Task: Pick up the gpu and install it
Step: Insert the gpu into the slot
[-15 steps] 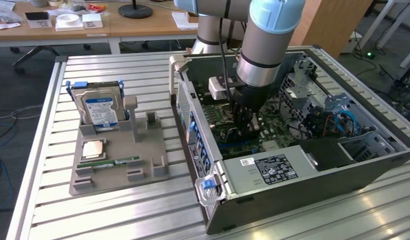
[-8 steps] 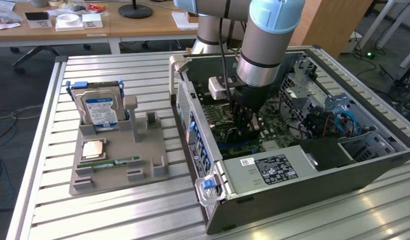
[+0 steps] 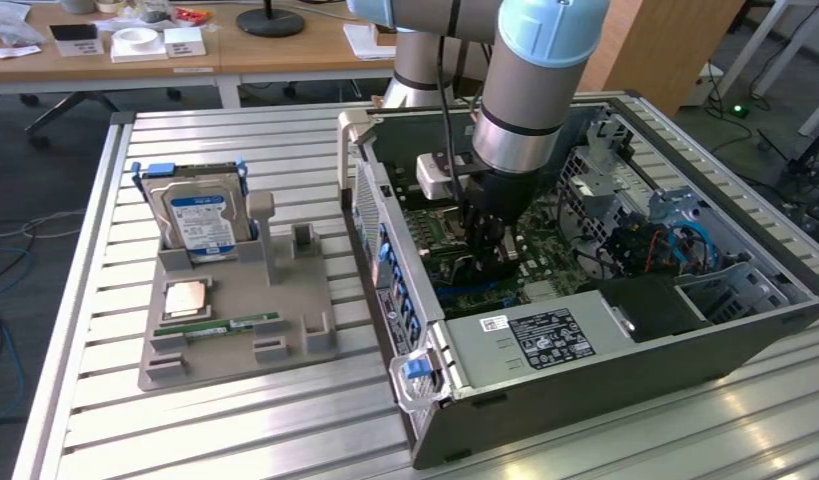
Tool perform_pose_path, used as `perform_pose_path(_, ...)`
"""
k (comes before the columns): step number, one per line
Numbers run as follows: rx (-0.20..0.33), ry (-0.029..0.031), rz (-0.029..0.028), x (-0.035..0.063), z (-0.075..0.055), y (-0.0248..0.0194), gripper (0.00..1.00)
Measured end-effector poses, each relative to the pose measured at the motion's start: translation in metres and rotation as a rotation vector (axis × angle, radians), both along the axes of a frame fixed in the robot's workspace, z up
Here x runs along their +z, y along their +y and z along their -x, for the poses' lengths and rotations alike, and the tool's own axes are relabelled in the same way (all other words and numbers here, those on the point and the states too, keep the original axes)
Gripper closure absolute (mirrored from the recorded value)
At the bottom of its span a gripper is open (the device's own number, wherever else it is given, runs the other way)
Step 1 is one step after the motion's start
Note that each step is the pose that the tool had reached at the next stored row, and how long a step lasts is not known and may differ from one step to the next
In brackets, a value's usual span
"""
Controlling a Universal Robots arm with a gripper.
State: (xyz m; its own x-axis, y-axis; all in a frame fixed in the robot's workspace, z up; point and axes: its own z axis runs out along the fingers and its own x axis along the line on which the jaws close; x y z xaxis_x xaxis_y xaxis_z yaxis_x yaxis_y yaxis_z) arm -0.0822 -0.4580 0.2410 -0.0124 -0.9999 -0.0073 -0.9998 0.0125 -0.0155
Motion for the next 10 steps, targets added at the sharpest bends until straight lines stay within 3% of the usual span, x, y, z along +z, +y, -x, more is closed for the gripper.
perform_pose_path(10, 0.000, -0.0001, -0.0003, -0.0006, 0.0002, -0.0008, 0.74)
